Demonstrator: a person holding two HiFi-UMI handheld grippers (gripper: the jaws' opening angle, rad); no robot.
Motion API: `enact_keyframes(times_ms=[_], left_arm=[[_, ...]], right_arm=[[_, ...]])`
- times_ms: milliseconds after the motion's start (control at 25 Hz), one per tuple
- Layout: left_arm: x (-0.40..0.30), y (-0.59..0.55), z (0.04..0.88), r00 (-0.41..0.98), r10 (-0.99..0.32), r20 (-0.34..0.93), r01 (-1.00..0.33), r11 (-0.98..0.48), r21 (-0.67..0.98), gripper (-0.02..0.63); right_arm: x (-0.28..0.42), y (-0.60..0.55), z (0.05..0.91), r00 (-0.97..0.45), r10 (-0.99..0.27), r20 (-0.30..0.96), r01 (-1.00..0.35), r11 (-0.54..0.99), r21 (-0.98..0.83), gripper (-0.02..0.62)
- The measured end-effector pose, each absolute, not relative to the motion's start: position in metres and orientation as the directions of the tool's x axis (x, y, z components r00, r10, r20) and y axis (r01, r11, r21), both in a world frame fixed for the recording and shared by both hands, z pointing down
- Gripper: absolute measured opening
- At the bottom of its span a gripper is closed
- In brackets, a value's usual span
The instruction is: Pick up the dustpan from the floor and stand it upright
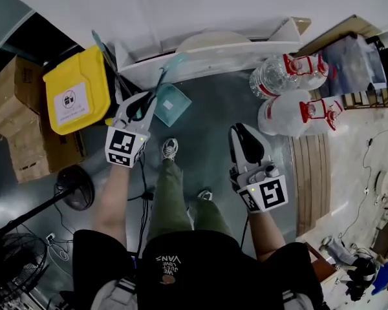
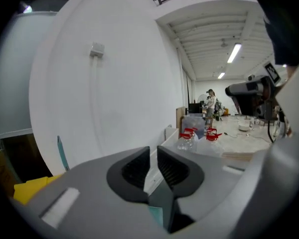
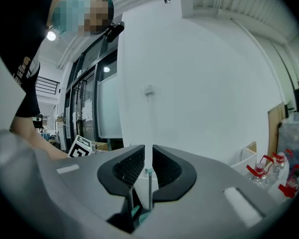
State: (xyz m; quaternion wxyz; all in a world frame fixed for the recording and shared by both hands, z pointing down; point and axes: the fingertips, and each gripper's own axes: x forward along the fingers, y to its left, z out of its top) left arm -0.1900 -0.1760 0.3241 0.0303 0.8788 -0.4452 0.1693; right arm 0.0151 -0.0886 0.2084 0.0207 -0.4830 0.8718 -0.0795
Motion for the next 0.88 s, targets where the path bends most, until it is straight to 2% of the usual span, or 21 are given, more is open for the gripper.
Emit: enact_keyframes(times_ms=[80, 200, 440, 640, 880], left_arm=[[-0.190, -0.157, 0.311, 0.534, -0.786, 0.311, -0.807, -0.583, -0.089, 0.092], [-0.187, -0.131, 0.288, 0.526, -0.801, 0.285, -0.820, -0.567, -0.079, 0.054], [-0.175, -0.081, 0.238, 0.535, -0.816, 0.218, -0.827, -0.558, -0.063, 0.052], [-0.162, -0.043, 0.199, 0.548, -0.820, 0.164, -0.826, -0.562, -0.053, 0.052], [-0.140, 0.002, 0.171, 0.584, -0.802, 0.126, -0.806, -0.591, -0.032, 0.052]], right_arm=[[0.018, -0.075, 0.197, -0.537, -0.843, 0.036, -0.836, 0.526, -0.157, 0.051], [0.023, -0.057, 0.183, -0.544, -0.838, 0.034, -0.831, 0.533, -0.161, 0.017], [0.030, -0.017, 0.161, -0.561, -0.827, 0.041, -0.822, 0.550, -0.149, 0.003], [0.032, 0.012, 0.134, -0.553, -0.833, -0.018, -0.820, 0.548, -0.165, 0.003], [0.043, 0.049, 0.129, -0.540, -0.841, -0.001, -0.833, 0.535, -0.139, 0.002]])
